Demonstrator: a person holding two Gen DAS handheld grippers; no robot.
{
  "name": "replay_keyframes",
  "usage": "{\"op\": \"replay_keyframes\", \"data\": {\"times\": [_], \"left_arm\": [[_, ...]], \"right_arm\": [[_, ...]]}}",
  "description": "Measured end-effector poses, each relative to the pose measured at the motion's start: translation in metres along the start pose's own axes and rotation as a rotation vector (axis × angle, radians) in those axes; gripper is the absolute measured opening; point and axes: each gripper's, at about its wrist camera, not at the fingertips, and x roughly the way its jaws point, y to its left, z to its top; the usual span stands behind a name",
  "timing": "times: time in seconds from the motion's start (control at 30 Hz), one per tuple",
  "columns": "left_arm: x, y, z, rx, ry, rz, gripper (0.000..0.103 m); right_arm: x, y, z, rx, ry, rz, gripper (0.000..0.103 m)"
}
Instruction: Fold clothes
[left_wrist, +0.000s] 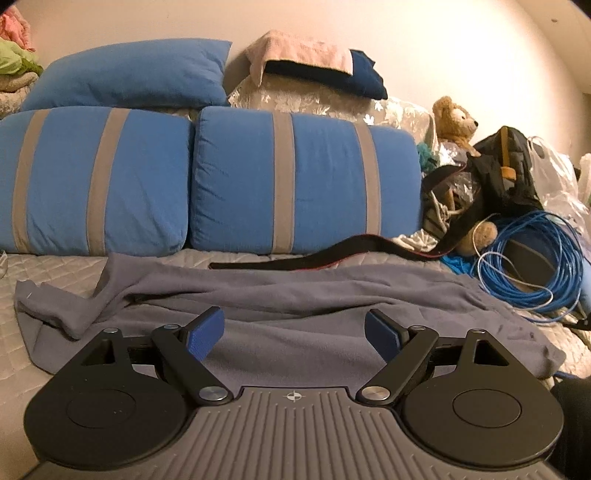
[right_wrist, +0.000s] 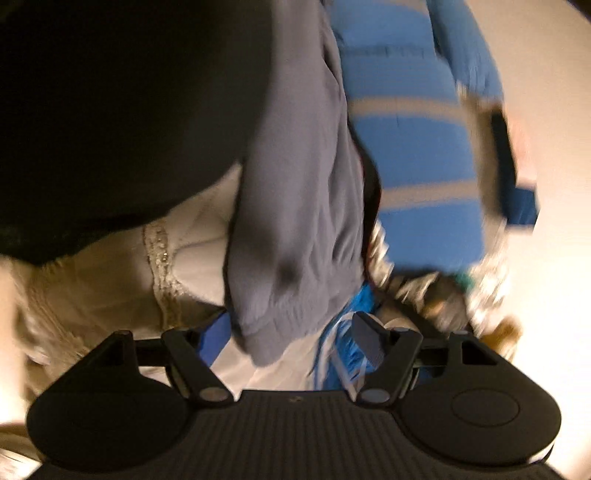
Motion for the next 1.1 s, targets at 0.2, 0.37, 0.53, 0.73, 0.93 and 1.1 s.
{"op": "replay_keyframes", "data": {"times": [0.2, 0.37, 0.53, 0.73, 0.93, 1.1], "left_arm": [[0.000, -0.004, -0.004, 0.041, 0.033, 0.017, 0.083], [0.002, -0.018, -0.014, 0.153, 0.069, 0.032, 0.083], [0.008, -0.045, -0.030, 0.369, 0.113, 0.052, 0.083], [0.021, -0.075, -0.055, 0.648, 0.123, 0.108, 0.083], [0.048, -0.085, -0.074, 0.915, 0.100, 0.202, 0.082], [0.080, -0.076, -0.083, 1.089, 0.203, 0.307, 0.061]], "right_arm": [[0.002, 0.030, -0.015, -0.173, -0.097, -0.176, 0.074], [0.003, 0.037, -0.018, -0.207, -0.125, -0.225, 0.063], [0.006, 0.008, -0.014, -0.110, -0.086, -0.100, 0.025], [0.001, -0.066, -0.008, 0.051, -0.071, -0.125, 0.007], [-0.001, -0.114, 0.000, 0.120, -0.077, -0.125, 0.007], [0.003, -0.137, 0.008, 0.142, -0.073, -0.134, 0.007]]}}
